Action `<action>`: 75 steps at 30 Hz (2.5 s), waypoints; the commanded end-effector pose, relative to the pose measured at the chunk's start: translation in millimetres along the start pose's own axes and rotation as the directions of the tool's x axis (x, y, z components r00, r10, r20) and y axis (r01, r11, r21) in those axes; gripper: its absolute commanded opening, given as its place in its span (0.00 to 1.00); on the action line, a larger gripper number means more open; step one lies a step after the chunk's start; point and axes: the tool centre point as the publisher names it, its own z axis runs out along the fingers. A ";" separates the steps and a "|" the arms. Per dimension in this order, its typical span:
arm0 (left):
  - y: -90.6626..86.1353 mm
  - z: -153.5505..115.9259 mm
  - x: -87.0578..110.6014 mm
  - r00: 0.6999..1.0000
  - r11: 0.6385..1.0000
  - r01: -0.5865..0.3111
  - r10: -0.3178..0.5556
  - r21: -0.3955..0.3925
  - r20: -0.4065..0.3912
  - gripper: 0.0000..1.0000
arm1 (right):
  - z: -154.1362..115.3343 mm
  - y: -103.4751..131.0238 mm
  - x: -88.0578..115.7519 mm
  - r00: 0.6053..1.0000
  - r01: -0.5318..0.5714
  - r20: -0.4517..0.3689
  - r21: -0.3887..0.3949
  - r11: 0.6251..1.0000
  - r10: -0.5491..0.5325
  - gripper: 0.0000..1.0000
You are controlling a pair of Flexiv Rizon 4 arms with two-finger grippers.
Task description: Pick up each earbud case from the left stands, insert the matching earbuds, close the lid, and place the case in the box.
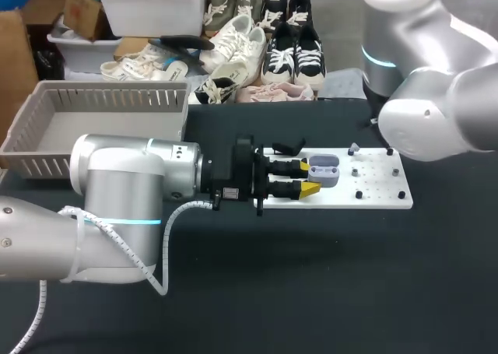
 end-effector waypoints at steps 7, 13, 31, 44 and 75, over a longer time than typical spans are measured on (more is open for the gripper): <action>0.4 0.1 0.7 1.000 1.000 0.000 0.000 0.000 0.002 0.00 | -55.4 9.0 38.1 0.992 -0.068 0.103 0.000 0.998 0.067 0.00; 0.4 0.1 0.7 1.000 1.000 0.000 0.000 0.000 0.002 0.00 | -64.7 10.4 56.3 0.982 -0.183 0.052 0.021 0.983 0.182 0.00; 0.4 0.1 0.7 1.000 1.000 0.000 0.000 0.000 0.002 0.00 | -66.6 18.6 73.4 0.968 -0.246 0.049 -0.040 0.968 0.248 0.00; 0.4 0.1 0.7 1.000 1.000 0.000 0.000 0.000 0.002 0.00 | -53.3 19.2 76.3 0.874 -0.481 -0.063 0.044 0.876 0.483 0.00; 0.4 0.1 0.7 1.000 1.000 0.000 0.000 0.000 0.002 0.00 | -57.4 9.5 73.0 0.638 -0.756 -0.188 0.032 0.654 0.747 0.00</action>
